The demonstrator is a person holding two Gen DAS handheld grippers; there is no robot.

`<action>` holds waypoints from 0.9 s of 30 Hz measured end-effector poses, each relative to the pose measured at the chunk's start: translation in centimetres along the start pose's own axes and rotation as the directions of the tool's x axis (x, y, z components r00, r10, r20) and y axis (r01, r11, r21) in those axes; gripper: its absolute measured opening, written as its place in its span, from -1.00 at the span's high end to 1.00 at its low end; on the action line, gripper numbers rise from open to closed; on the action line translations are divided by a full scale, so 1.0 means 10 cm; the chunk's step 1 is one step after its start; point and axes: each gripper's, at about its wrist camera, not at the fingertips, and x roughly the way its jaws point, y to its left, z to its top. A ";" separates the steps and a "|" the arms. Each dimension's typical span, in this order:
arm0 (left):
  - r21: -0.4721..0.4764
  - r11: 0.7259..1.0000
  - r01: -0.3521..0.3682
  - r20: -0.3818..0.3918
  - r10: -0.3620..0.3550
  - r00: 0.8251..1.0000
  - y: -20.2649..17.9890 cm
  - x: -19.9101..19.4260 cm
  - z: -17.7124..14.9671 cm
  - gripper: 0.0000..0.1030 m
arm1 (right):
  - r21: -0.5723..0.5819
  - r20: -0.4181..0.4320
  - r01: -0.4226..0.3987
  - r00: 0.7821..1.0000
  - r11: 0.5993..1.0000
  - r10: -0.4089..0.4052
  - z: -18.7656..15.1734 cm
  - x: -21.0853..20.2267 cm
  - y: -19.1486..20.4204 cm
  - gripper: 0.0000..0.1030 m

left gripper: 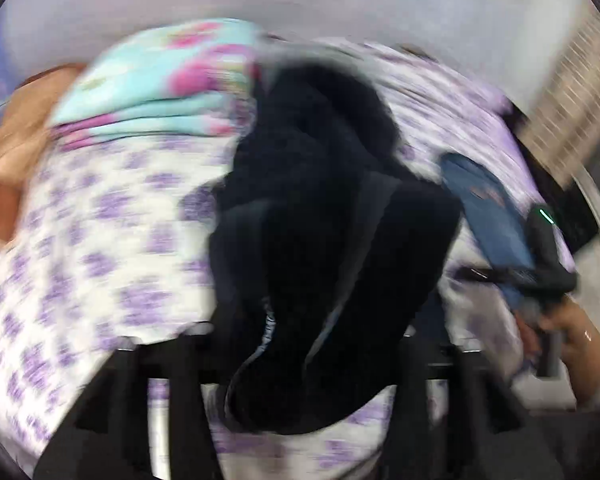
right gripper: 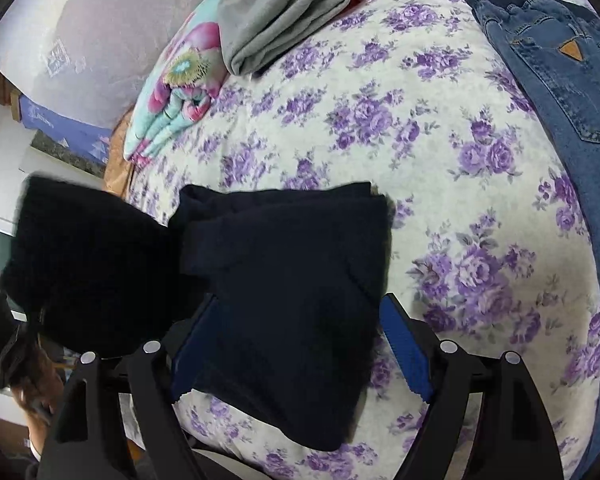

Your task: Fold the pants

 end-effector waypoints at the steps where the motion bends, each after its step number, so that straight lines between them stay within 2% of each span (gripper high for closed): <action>1: 0.040 0.999 0.028 -0.029 -0.027 0.999 -0.13 0.09 0.01 -0.37 | 0.003 0.008 -0.003 1.000 1.000 0.003 0.01 -0.02 0.00 -0.59; 3: 0.103 0.994 0.034 -0.064 -0.028 0.998 -0.33 0.24 -0.01 -0.38 | 0.010 0.023 -0.005 1.000 1.000 0.004 0.01 -0.06 0.00 -0.60; 5: 0.118 0.991 0.071 -0.056 -0.065 0.996 -0.40 0.28 -0.01 -0.41 | 0.027 0.032 -0.016 0.999 1.000 0.015 0.00 -0.10 -0.03 -0.65; 6: 0.103 0.990 0.092 -0.058 -0.087 0.995 -0.36 0.25 -0.04 -0.45 | 0.034 0.031 -0.021 0.999 0.999 0.020 -0.01 -0.10 -0.05 -0.66; 7: 0.073 0.993 0.091 -0.056 -0.087 0.995 -0.29 0.24 -0.05 -0.54 | 0.050 0.020 -0.025 0.999 0.998 0.024 -0.03 -0.09 -0.07 -0.67; 10: -0.038 0.997 0.070 -0.037 -0.071 0.997 -0.02 0.26 -0.04 -0.60 | 0.105 -0.011 -0.062 0.998 0.993 0.063 -0.08 0.00 -0.13 -0.69; 12: -0.119 0.992 0.035 -0.029 -0.039 0.999 0.18 0.25 -0.09 -0.69 | 0.140 -0.035 -0.104 0.993 0.985 0.110 -0.12 0.08 -0.12 -0.72; 14: -0.182 0.982 -0.047 -0.020 0.044 0.999 0.44 0.35 -0.18 -0.70 | 0.149 -0.070 -0.138 0.986 0.979 0.149 -0.15 0.22 -0.04 -0.74; 15: -0.202 0.975 -0.087 -0.044 0.080 0.996 0.52 0.44 -0.22 -0.70 | 0.136 -0.086 -0.136 0.985 0.981 0.148 -0.16 0.28 0.01 -0.76; 16: -0.221 0.965 -0.140 -0.102 0.120 0.987 0.62 0.61 -0.29 -0.70 | 0.103 -0.104 -0.117 0.986 0.988 0.127 -0.16 0.38 0.07 -0.77; 18: -0.231 0.956 -0.181 -0.184 0.140 0.973 0.68 0.86 -0.42 -0.69 | 0.066 -0.111 -0.060 0.991 0.996 0.067 -0.14 0.52 0.15 -0.79; 20: -0.209 0.952 -0.224 -0.174 0.190 0.966 0.64 0.96 -0.54 -0.73 | 0.034 -0.110 -0.030 0.993 0.999 0.033 -0.13 0.67 0.24 -0.81; 22: -0.205 0.943 -0.261 -0.157 0.231 0.960 0.60 0.99 -0.58 -0.76 | -0.039 -0.121 -0.012 0.993 0.999 0.007 -0.14 0.74 0.41 -0.69; 23: -0.231 0.938 -0.259 -0.161 0.225 0.961 0.62 0.98 -0.58 -0.77 | -0.081 -0.133 -0.006 0.991 0.997 -0.004 -0.15 0.78 0.50 -0.52; 24: -0.261 0.933 -0.249 -0.169 0.210 0.963 0.66 0.97 -0.58 -0.77 | -0.111 -0.133 0.051 0.989 0.993 -0.066 -0.17 0.81 0.56 -0.30; 25: -0.293 0.928 -0.231 -0.181 0.183 0.966 0.71 0.98 -0.58 -0.77 | -0.124 -0.136 0.079 0.986 0.989 -0.095 -0.17 0.84 0.58 -0.21; 26: -0.308 0.926 -0.219 -0.188 0.166 0.968 0.74 0.98 -0.58 -0.77 | -0.127 -0.142 0.074 0.986 0.989 -0.091 -0.16 0.84 0.59 -0.01; 27: -0.316 0.925 -0.211 -0.192 0.155 0.969 0.75 0.97 -0.59 -0.77 | -0.116 -0.144 0.058 0.987 0.992 -0.075 -0.15 0.81 0.59 0.09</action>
